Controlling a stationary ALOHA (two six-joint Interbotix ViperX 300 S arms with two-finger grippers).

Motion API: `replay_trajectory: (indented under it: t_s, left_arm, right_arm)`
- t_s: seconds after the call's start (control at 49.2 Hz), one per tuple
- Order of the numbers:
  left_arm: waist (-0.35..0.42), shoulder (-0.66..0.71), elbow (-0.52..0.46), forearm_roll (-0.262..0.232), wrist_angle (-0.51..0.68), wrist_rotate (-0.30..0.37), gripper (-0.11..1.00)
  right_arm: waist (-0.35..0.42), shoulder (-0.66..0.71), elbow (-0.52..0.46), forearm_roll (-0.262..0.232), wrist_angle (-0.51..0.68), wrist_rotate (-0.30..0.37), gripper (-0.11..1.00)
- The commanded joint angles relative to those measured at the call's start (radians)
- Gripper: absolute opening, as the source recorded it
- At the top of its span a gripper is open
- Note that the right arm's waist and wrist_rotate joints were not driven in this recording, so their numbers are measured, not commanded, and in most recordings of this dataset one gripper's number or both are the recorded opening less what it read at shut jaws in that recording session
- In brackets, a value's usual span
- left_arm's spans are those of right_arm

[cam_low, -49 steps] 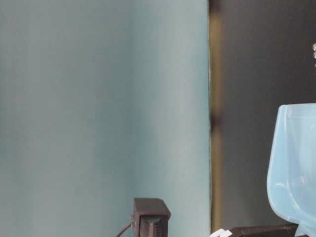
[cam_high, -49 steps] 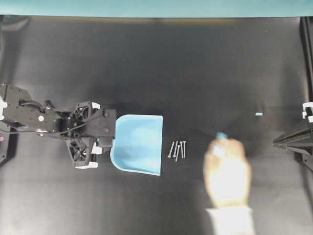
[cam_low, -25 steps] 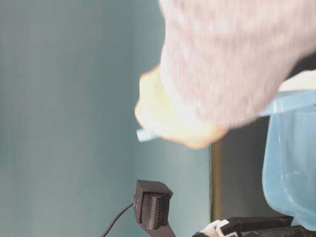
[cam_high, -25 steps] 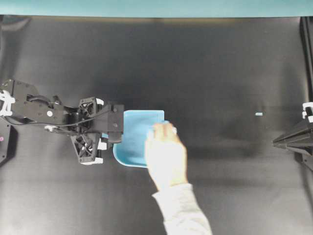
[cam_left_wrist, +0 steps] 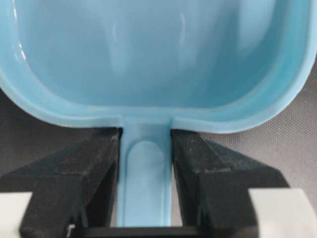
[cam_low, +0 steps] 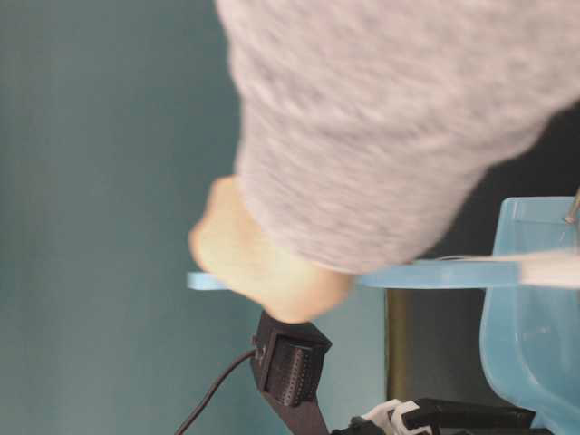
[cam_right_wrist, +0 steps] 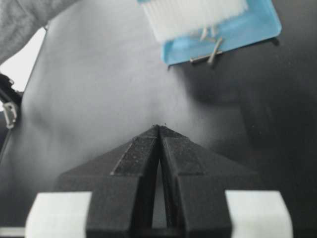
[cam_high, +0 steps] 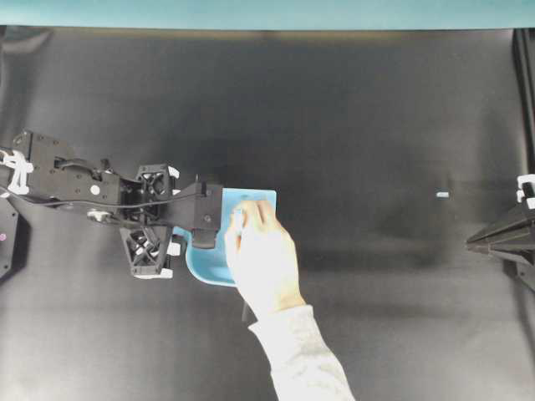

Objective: Hold the dustpan with the left arm, while a human hand uses a hand brush to gather screws into the dustpan.
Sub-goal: 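Keep holding the dustpan with the left gripper while screws are brushed in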

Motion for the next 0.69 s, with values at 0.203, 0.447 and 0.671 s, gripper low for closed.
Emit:
replay_trajectory:
  t_s: [0.203, 0.447, 0.671]
  left_arm:
    - [0.008, -0.011, 0.002, 0.003, -0.012, 0.003, 0.30]
    - [0.009, -0.012, 0.008, 0.003, -0.055, 0.003, 0.30]
    - [0.018, -0.012, 0.069, 0.003, -0.114, -0.003, 0.30]
  right_arm:
    - [0.000, 0.006, -0.005, -0.002, -0.003, 0.000, 0.00]
    - [0.000, 0.006, -0.005, 0.000, -0.005, -0.002, 0.00]
    - [0.000, 0.005, -0.005, 0.000, -0.003, 0.000, 0.00]
